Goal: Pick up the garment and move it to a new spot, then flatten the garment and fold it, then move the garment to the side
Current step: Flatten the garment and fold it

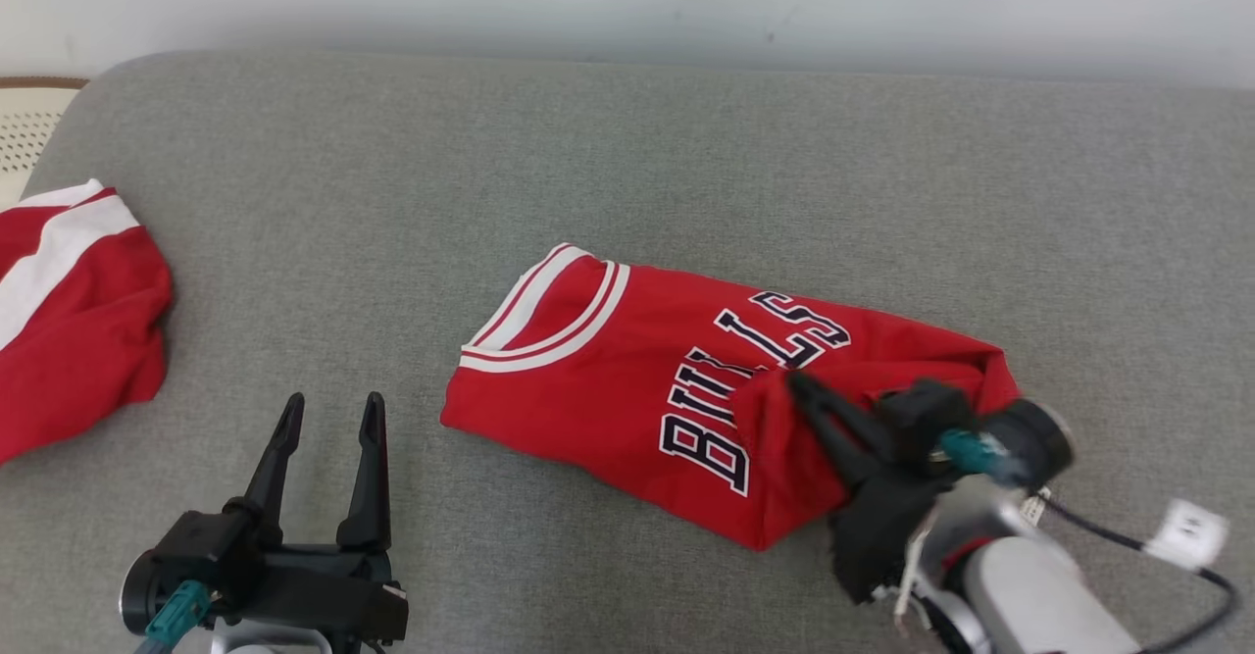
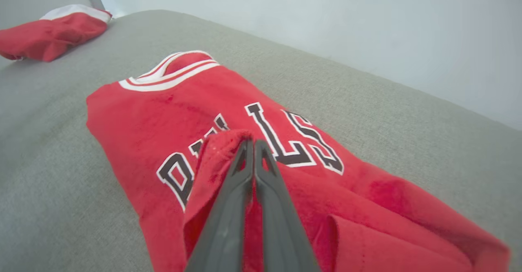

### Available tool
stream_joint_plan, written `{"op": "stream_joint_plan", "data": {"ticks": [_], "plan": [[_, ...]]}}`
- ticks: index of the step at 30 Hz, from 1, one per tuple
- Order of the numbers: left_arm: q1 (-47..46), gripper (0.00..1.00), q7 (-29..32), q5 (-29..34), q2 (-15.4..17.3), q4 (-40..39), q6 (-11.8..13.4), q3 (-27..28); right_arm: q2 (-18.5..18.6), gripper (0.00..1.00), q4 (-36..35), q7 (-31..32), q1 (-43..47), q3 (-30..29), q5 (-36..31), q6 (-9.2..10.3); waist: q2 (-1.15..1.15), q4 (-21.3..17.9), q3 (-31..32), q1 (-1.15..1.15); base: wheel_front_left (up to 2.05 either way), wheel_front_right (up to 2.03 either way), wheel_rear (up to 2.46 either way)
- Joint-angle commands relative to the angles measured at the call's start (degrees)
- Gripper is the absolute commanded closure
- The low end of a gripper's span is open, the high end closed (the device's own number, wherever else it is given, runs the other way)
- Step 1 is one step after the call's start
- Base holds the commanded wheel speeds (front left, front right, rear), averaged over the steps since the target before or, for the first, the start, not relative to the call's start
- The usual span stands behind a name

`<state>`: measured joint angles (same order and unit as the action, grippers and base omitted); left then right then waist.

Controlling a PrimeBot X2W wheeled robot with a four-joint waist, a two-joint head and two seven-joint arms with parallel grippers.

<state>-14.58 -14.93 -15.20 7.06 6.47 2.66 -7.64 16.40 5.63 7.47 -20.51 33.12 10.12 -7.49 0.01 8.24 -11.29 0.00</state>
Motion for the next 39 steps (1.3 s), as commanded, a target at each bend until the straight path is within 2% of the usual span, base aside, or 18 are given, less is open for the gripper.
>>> {"op": "stream_joint_plan", "data": {"ticks": [1, 8, 14, 18, 22, 23, 24, 25, 32, 39], "plan": [[0.3, 0.0, -0.2, 0.4, 0.1, 0.0, 0.0, 0.4, -0.3, 1.0, -0.9, -0.7, 0.8, -1.3, 0.4, 0.0, -0.01, -0.5, 0.2, 0.0, 0.0, 0.0, 0.0], [0.4, 0.0, -0.2, 1.5, -0.3, -0.4, -0.5, 1.1, -3.1, 1.0, -6.6, -1.3, 6.8, -16.1, -0.6, 0.0, -0.01, -2.4, 0.2, 0.0, 0.0, 0.0, 0.0], [0.2, 0.0, -0.2, 2.1, -0.3, -0.4, -1.0, 1.4, -5.6, 1.0, -8.2, -1.2, 11.7, -25.7, -0.7, 0.0, -0.01, -3.8, -0.1, 0.0, 0.0, 0.0, 0.0], [-0.2, 0.0, -0.2, 2.5, -0.1, -0.2, -1.2, 1.6, -7.0, 1.0, -7.1, -1.2, 13.2, -29.8, 0.4, 0.0, -0.01, -4.7, -0.4, 0.0, 0.0, 0.0, 0.0], [-0.7, 0.0, -0.2, 2.5, -0.1, 0.2, -1.4, 1.5, -8.2, 1.0, -4.7, -1.4, 14.0, -30.9, 2.6, 0.0, -0.01, -5.2, -0.5, 0.0, 0.0, 0.0, 0.0], [-0.7, 0.0, -0.2, 2.5, -0.1, 0.3, -1.5, 1.4, -8.2, 0.64, -4.1, -1.7, 14.2, -31.0, 2.9, 0.0, -0.01, -5.4, -0.5, 0.0, 0.0, 0.0, 0.0], [-0.7, 0.0, -0.2, 2.5, -0.1, 0.3, -1.5, 1.4, -8.2, 0.64, -4.1, -1.7, 14.2, -31.0, 2.9, 0.0, -0.01, -5.4, -0.5, 0.0, 0.0, 0.0, 0.0], [-0.7, 0.0, -0.2, 2.5, -0.1, 0.5, -1.5, 1.4, -8.5, 0.0, -3.6, -2.0, 14.4, -31.4, 4.0, 0.0, -0.01, -5.5, -0.5, 0.0, 0.0, 0.0, 0.0], [-0.2, 0.0, -0.2, 2.4, 0.4, 1.0, -1.6, 1.7, -8.9, 0.0, -3.0, -4.5, 17.4, -36.1, 5.7, 0.0, -0.01, -6.4, 0.2, 0.0, 0.0, 0.0, 0.0], [0.7, 0.0, -0.2, 2.0, 0.9, 1.2, -0.7, 2.3, -9.8, 0.0, -6.1, -7.5, 18.6, -41.4, 4.6, 0.0, -0.01, -7.6, 1.4, 0.0, 0.0, 0.0, 0.0]]}}
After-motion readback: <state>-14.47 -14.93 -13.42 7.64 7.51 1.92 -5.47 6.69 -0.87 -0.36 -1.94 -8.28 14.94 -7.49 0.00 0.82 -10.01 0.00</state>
